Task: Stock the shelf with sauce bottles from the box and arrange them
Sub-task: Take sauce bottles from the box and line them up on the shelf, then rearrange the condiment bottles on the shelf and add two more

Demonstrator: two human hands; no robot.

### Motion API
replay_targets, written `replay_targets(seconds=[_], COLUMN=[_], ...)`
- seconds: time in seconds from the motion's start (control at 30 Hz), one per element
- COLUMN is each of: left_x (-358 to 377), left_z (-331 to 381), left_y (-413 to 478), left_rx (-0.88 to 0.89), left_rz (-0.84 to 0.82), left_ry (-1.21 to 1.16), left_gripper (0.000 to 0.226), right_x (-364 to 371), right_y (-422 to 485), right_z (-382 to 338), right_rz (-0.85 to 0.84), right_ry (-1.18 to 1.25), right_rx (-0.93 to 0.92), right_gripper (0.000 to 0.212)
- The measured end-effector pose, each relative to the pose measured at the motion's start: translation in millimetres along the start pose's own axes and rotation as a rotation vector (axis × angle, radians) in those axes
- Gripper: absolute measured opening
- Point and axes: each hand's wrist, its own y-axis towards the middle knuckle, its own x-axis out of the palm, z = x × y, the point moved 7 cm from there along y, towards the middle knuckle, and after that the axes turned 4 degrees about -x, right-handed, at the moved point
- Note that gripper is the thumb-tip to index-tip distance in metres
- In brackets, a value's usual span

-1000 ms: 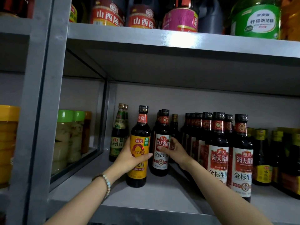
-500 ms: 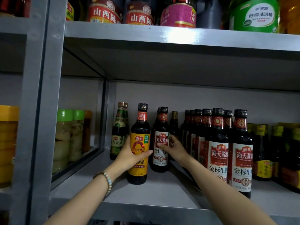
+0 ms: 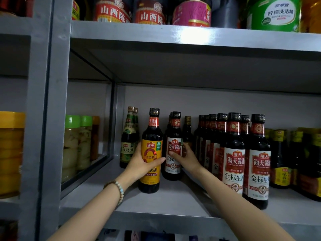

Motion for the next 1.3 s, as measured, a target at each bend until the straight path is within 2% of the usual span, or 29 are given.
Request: replay_targets(seconds=[0.2, 0.37, 0.53, 0.83, 0.97, 1.17, 1.3], left_x=[-4, -16, -30, -48, -57, -63, -81], left_z=[7, 19, 26, 20, 19, -13, -54], left_y=[-8, -17, -32, -102, -151, -244, -306], left_rx=[0.063, 0.112, 0.151, 0.185, 0.175, 0.129, 0.01], left_rz=[0.003, 0.06, 0.089, 0.094, 0.131, 0.105, 0.116], left_ry=[-0.03, -0.133, -0.142, -0.001, 0.063, 0.251, 0.413], left_gripper=[0.096, 0.097, 0.098, 0.078, 0.075, 0.066, 0.069], right_x=[-6, -17, -25, -21, -7, 28, 66], right_y=[-17, -47, -89, -163, -201, -272, -314], right_z=[-12, -37, -55, -84, -93, -76, -57], right_rz=[0.011, 0.054, 0.061, 0.024, -0.019, -0.172, -0.287], right_ry=[-0.07, -0.07, -0.178, -0.293, -0.311, -0.346, -0.405], right_rx=[0.032, -0.005, -0.058, -0.131, -0.139, -0.147, -0.209], right_gripper=[0.074, 0.078, 0.078, 0.072, 0.078, 0.073, 0.072])
